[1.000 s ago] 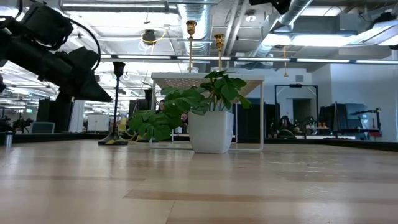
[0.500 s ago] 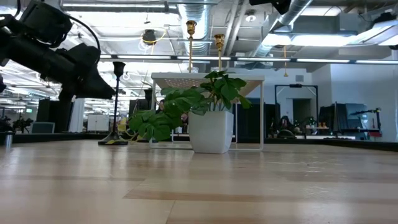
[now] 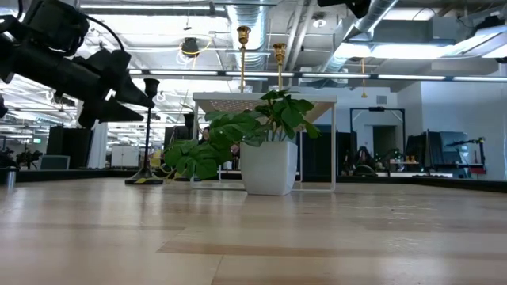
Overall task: Pick & Place candle stick holders
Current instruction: Put the bottom black candle holder on the shelf
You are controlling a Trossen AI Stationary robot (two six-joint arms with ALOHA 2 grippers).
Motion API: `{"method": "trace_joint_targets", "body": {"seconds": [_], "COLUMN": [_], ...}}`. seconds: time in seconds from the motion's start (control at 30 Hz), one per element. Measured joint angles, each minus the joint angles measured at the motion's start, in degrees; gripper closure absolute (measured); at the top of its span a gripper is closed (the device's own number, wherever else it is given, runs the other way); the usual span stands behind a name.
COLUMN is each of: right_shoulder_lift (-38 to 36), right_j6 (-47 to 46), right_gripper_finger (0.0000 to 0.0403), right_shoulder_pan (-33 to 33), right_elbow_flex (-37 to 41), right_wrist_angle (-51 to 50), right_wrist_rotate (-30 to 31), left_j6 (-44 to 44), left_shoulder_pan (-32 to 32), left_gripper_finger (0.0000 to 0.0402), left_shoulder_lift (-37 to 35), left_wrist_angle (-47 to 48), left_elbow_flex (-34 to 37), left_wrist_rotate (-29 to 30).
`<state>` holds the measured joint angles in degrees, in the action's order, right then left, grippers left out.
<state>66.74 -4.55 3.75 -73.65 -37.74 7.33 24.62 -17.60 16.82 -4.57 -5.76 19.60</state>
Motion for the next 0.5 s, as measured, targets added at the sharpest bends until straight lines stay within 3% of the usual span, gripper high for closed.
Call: {"method": "trace_joint_targets", "body": {"seconds": [0.2, 0.5], "right_shoulder_lift": [0.0, 0.0], "right_j6": [0.0, 0.0], "right_gripper_finger": [0.0403, 0.0403], "right_shoulder_pan": [0.0, 0.0], "right_elbow_flex": [0.0, 0.0], "right_wrist_angle": [0.0, -0.5], "right_wrist_rotate": [0.0, 0.0], "left_j6": [0.1, -0.3], "left_shoulder_pan": [0.0, 0.0], "left_gripper_finger": [0.0137, 0.0166], "left_shoulder_lift": [4.2, 15.6], "left_wrist_angle": [-5.2, -15.8], "left_elbow_flex": [0.0, 0.0], "left_wrist_rotate": [1.2, 7.1]}}
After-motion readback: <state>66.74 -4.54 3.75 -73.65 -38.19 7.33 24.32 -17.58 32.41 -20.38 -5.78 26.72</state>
